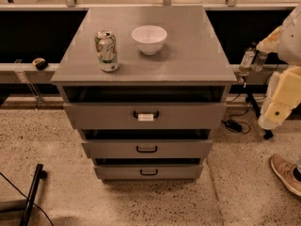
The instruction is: Open bottom drawer
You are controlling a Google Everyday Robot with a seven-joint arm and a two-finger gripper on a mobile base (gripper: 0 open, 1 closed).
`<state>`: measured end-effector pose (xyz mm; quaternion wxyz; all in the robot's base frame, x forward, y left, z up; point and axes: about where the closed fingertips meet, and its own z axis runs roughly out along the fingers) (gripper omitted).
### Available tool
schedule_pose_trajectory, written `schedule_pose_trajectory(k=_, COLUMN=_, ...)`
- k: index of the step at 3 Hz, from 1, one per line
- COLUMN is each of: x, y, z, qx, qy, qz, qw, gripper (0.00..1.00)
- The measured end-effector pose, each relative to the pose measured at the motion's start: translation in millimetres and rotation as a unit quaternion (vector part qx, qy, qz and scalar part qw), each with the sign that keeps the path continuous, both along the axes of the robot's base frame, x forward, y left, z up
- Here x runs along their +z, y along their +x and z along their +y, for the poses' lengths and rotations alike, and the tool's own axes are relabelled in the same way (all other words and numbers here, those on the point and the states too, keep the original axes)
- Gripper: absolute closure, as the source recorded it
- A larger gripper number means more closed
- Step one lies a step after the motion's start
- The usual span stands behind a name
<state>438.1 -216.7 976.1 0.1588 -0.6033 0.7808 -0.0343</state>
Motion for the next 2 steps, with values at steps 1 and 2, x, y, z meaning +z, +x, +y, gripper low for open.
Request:
schedule_pose_trajectory(k=1, x=0.0, y=0.0, z=0.0, qx=0.0, qy=0.0, qz=0.0, qw=1.0, gripper=0.0)
schedule_pose_trajectory(k=2, x=-24.8, y=8.8, z=-0.3, qx=0.0, qy=0.04, qz=-0.006, qw=0.9992, gripper=0.0)
